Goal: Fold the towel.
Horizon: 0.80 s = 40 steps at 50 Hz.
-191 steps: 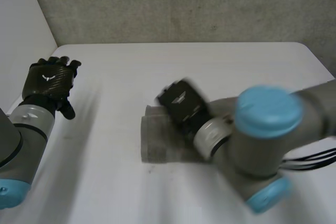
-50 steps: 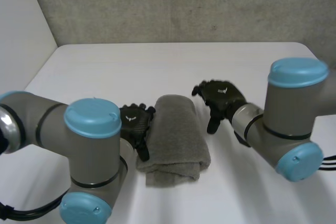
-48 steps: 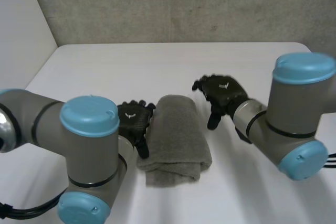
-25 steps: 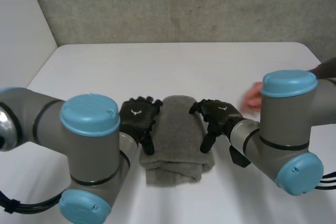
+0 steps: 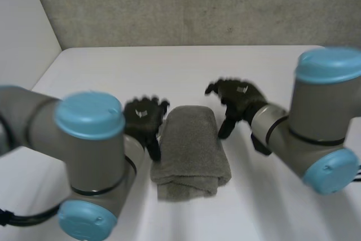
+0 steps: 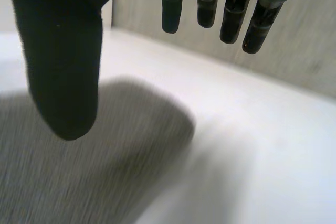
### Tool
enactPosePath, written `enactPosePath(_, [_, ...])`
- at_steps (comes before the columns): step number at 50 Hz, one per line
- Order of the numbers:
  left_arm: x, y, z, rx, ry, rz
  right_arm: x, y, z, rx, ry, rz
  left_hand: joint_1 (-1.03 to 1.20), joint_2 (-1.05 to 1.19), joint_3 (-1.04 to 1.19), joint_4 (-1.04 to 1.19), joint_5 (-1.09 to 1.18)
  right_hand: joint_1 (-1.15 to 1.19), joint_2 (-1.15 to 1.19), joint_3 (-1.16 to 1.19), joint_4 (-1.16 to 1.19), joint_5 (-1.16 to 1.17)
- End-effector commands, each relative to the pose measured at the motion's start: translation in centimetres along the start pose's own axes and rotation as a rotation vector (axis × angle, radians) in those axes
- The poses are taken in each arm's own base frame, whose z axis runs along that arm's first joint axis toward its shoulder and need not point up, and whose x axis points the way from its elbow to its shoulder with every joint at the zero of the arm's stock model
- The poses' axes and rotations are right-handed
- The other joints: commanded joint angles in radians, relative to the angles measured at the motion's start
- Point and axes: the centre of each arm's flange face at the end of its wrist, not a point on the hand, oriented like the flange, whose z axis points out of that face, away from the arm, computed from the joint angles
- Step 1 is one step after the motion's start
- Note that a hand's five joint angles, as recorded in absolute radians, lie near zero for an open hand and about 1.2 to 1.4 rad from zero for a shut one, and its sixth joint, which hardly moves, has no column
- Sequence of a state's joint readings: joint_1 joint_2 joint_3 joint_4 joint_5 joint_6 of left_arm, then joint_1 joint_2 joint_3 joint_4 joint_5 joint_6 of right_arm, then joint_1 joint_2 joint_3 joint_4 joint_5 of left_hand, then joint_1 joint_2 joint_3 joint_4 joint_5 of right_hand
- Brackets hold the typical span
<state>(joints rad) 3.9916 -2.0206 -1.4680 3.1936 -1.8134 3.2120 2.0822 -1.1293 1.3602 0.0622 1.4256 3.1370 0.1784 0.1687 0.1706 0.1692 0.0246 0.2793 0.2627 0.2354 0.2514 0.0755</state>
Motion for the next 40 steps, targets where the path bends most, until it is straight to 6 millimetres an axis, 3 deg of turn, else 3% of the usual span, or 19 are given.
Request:
enactPosePath(1, [-2.2, -8.6, -4.1, 0.255, -0.038, -0.017, 1.8, -9.3, -5.5, 0.293, 0.108, -0.027, 0.006, 0.015, 0.014, 0.015, -0.015, -0.105, -0.088, -0.061, -0.077, -0.076])
enactPosePath(2, [-3.3, -10.2, -4.8, 0.300, -0.070, 0.000, 1.8, -9.3, -5.5, 0.293, 0.108, -0.027, 0.006, 0.015, 0.014, 0.015, -0.015, -0.105, -0.088, -0.061, -0.077, -0.076])
enactPosePath(3, [-4.8, -11.5, -5.4, 0.337, -0.119, 0.020, 2.5, -10.8, -6.8, 0.345, 0.149, -0.029, 0.012, 0.021, 0.019, 0.021, -0.009, -0.105, -0.088, -0.061, -0.077, -0.076])
enactPosePath(4, [-4.8, -11.6, -5.4, 0.337, -0.119, 0.020, 2.5, -10.8, -6.8, 0.345, 0.150, -0.029, 0.012, 0.021, 0.019, 0.021, -0.009, -0.105, -0.088, -0.061, -0.077, -0.076])
enactPosePath(6, [-7.6, -13.4, -6.5, 0.382, -0.207, 0.044, 3.6, -12.4, -8.8, 0.397, 0.228, -0.037, 0.015, 0.024, 0.022, 0.024, -0.006, -0.105, -0.088, -0.061, -0.077, -0.076])
enactPosePath(7, [-7.6, -13.4, -6.5, 0.382, -0.207, 0.044, 3.6, -12.4, -8.8, 0.398, 0.229, -0.038, 0.015, 0.024, 0.022, 0.024, -0.006, -0.105, -0.088, -0.061, -0.077, -0.076])
enactPosePath(9, [-9.4, -14.5, -8.5, 0.405, -0.256, 0.027, 4.8, -12.6, -9.9, 0.399, 0.304, -0.061, 0.012, 0.021, 0.019, 0.021, -0.009, -0.105, -0.088, -0.061, -0.077, -0.076])
enactPosePath(14, [-10.9, -14.1, -9.6, 0.397, -0.296, -0.004, 6.0, -11.6, -10.1, 0.354, 0.350, -0.091, 0.009, 0.018, 0.017, 0.018, -0.012, -0.105, -0.088, -0.061, -0.077, -0.076])
enactPosePath(23, [-9.9, -13.1, -9.2, 0.382, -0.203, -0.063, 6.0, -11.5, -10.1, 0.353, 0.349, -0.091, 0.009, 0.018, 0.017, 0.018, -0.012, -0.105, -0.088, -0.061, -0.077, -0.076])
enactPosePath(40, [-10.0, -12.3, -7.7, 0.352, -0.199, -0.081, 5.5, -11.3, -9.9, 0.346, 0.330, -0.113, 0.006, 0.015, 0.014, 0.015, -0.015, -0.105, -0.088, -0.061, -0.077, -0.076])
